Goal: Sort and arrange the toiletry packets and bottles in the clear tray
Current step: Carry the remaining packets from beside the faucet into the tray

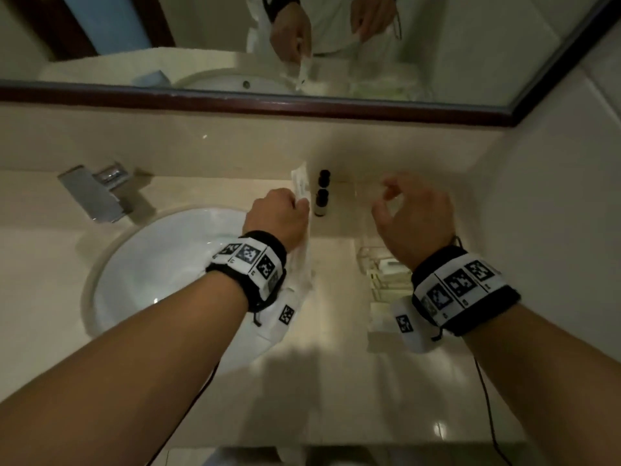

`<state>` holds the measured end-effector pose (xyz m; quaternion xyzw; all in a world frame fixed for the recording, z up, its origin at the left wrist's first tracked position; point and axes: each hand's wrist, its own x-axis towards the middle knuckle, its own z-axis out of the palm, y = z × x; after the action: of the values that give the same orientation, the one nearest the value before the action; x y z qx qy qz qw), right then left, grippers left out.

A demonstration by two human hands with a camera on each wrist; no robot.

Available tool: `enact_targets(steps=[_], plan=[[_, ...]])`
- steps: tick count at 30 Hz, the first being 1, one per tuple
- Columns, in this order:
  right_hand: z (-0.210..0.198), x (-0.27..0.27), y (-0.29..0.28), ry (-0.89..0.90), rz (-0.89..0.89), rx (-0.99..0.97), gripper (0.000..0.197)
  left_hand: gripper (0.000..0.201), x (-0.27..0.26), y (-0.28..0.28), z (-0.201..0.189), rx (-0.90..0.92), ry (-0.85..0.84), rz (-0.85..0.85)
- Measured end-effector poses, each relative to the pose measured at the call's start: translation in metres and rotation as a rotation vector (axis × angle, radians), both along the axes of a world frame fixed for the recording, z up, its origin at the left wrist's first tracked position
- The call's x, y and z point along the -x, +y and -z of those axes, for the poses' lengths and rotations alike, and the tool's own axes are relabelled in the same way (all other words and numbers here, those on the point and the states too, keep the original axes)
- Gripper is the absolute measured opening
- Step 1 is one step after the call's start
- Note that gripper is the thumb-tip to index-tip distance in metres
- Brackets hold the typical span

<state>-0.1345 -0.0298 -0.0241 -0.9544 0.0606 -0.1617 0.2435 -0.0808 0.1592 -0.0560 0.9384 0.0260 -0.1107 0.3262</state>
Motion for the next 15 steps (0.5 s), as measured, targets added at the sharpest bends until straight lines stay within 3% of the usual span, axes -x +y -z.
enact_targets(steps=[10,15], plan=[[0.017,0.048,-0.096,0.019,0.304,-0.037,0.026,0.028,0.02,-0.118,0.027,-0.033,0.057,0.41],[0.031,0.07,-0.123,0.061,0.373,-0.05,0.026,0.028,0.034,-0.16,0.041,-0.204,0.014,0.653]])
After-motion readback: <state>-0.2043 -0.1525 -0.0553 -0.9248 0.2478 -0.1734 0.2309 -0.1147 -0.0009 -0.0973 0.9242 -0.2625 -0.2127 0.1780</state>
